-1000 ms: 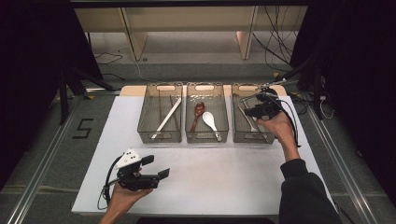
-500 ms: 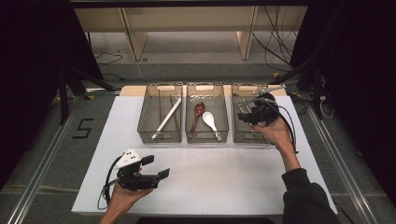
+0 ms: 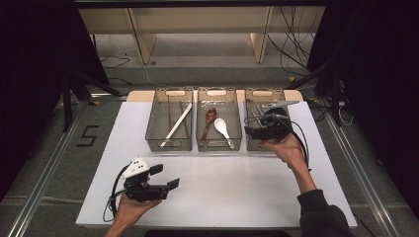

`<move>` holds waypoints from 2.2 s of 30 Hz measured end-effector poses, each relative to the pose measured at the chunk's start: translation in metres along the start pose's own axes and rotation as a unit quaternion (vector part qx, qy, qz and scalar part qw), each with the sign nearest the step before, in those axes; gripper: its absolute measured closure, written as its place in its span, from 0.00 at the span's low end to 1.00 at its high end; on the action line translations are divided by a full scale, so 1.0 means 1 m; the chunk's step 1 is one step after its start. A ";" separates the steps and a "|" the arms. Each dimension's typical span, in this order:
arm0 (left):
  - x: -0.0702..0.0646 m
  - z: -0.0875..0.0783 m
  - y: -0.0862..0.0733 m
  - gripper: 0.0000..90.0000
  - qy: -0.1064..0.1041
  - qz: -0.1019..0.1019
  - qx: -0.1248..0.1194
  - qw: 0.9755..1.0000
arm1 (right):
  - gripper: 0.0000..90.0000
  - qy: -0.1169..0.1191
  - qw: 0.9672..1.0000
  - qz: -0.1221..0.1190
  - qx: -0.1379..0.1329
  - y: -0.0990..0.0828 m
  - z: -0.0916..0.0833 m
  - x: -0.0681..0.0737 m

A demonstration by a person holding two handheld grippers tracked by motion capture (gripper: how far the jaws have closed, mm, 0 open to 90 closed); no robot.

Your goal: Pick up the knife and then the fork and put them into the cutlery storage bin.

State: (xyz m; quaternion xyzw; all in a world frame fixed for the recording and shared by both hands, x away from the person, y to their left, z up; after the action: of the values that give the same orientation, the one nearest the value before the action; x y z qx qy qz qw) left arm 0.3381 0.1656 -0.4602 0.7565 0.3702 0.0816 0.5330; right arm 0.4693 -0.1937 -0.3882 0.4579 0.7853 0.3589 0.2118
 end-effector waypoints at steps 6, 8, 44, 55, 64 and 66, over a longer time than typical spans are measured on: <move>0.000 0.000 0.000 0.18 -0.001 0.000 0.000 1.000 | 0.34 0.005 1.000 -0.005 -0.013 -0.008 -0.004 0.010; 0.000 0.000 0.000 0.18 0.000 0.000 0.001 1.000 | 0.34 0.008 1.000 -0.005 -0.021 -0.010 -0.005 0.013; 0.001 0.002 0.000 0.18 -0.002 -0.005 0.002 1.000 | 0.29 0.080 0.995 -0.001 -0.067 -0.068 -0.020 0.053; 0.001 0.001 0.001 0.18 -0.008 -0.010 -0.002 1.000 | 0.27 0.092 0.993 0.003 -0.080 -0.090 -0.029 0.055; 0.000 -0.001 -0.001 0.18 -0.011 -0.009 0.000 1.000 | 0.25 0.090 0.992 0.009 -0.090 -0.110 -0.037 0.056; 0.000 -0.002 -0.001 0.18 -0.012 -0.010 -0.001 1.000 | 0.24 0.088 0.992 0.006 -0.093 -0.114 -0.038 0.056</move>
State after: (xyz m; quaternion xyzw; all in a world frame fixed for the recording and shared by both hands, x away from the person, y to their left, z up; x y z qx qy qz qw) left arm 0.3367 0.1674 -0.4605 0.7530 0.3712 0.0674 0.5391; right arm 0.3516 -0.1955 -0.4498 0.4074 0.7614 0.4705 0.1813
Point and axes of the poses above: each handheld gripper's, and its own axes: z roughly forward along the jaws, y roughly out of its top, x roughly to its left, the point moved 3 cm from there along z, roughly forward along the jaws, and after that the axes turned 6 degrees about -y, right-handed, at the moved point
